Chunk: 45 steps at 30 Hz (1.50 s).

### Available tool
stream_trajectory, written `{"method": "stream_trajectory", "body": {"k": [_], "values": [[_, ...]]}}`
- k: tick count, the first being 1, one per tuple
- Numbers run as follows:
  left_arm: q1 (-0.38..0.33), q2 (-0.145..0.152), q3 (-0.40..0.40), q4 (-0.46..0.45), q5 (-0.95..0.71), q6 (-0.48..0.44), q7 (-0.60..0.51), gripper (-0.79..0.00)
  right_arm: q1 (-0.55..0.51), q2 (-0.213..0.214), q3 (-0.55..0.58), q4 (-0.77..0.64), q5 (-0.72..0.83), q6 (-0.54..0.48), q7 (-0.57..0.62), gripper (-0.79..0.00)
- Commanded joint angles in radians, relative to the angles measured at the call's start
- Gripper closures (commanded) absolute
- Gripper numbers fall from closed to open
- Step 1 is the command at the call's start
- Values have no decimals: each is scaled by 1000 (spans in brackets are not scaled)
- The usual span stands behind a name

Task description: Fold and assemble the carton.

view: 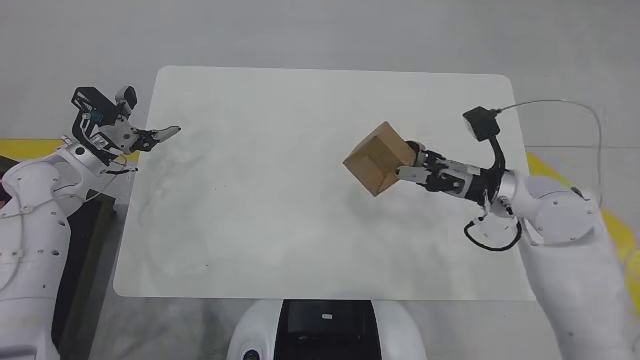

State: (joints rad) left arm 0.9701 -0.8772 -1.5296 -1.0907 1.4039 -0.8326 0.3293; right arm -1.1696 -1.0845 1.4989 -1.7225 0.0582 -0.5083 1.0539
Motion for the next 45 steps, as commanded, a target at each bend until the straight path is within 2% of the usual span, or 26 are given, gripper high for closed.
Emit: {"method": "stream_trajectory", "body": {"k": [1, 6, 13, 23, 24, 25, 29, 31, 32, 40, 45], "values": [[0, 0, 0, 0, 0, 0, 0, -785, -11, 7, 23, -3, -85, 5, 6, 0], [0, 0, 0, 0, 0, 0, 0, -785, -15, 25, 63, 21, -319, 17, 8, 0], [0, 0, 0, 0, 0, 0, 0, -785, -10, 33, 29, 72, -517, 16, -45, 0], [0, 0, 0, 0, 0, 0, 0, -785, -32, 33, -39, 83, -730, 12, -236, 0], [0, 0, 0, 0, 0, 0, 0, -785, -35, 33, -42, 80, -750, 10, -243, -52], [0, 0, 0, 0, 0, 0, 0, -785, -41, 34, -47, 80, -766, 7, -250, -228], [0, 0, 0, 0, 0, 0, 0, -785, -54, 36, -60, 87, -775, 14, -262, -283], [0, 0, 0, 0, 0, 0, 0, -785, -60, 37, -63, 83, -775, 17, -266, -351], [0, 0, 0, 0, 0, 0, 0, -785, -62, 37, -64, 81, -775, 18, -267, -785], [0, 0, 0, 0, 0, 0, 0, -785, -78, 42, -56, 28, -730, 13, -283, -785], [0, 0, 0, 0, 0, 0, 0, -785, -80, 45, -32, -21, -632, 2, -305, -785]]}}
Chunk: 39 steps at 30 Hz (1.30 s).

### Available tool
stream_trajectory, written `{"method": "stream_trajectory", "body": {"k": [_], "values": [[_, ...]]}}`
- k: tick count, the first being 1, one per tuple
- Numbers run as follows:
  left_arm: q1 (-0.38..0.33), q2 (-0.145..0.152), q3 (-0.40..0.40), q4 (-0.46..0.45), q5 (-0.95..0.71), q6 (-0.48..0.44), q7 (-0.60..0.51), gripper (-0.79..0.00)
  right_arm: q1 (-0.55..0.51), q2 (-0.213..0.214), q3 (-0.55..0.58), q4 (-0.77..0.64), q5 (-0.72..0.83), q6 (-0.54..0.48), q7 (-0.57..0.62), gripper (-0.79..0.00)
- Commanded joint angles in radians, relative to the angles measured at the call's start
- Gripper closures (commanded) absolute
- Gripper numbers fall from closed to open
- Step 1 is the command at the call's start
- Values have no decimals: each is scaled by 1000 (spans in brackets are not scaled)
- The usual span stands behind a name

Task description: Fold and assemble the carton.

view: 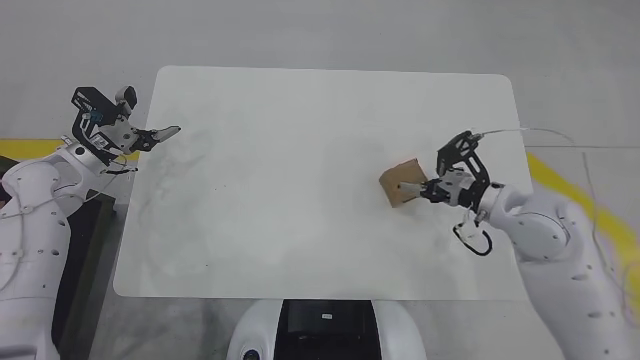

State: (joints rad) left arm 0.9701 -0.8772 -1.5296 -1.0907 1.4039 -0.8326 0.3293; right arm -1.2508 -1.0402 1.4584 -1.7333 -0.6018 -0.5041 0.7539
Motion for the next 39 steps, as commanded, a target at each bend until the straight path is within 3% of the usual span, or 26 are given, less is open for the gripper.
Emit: {"method": "stream_trajectory", "body": {"k": [1, 6, 11, 21, 39], "values": [[0, 0, 0, 0, 0, 0, 0, -785, 2, 2, 14, -17, 32, -4, -6, -785], [0, 0, 0, 0, 0, 0, 0, -785, 9, 7, 69, -36, 66, -55, -95, -785], [0, 0, 0, 0, 0, 0, 0, -785, 32, 10, 114, 8, 4, -92, -223, -785], [0, 0, 0, 0, 0, 0, 0, -785, 114, 12, 124, 132, -111, -76, -356, -785], [0, 0, 0, 0, 0, 0, 0, -785, 127, 11, 114, 144, -133, -59, -376, -784]]}}
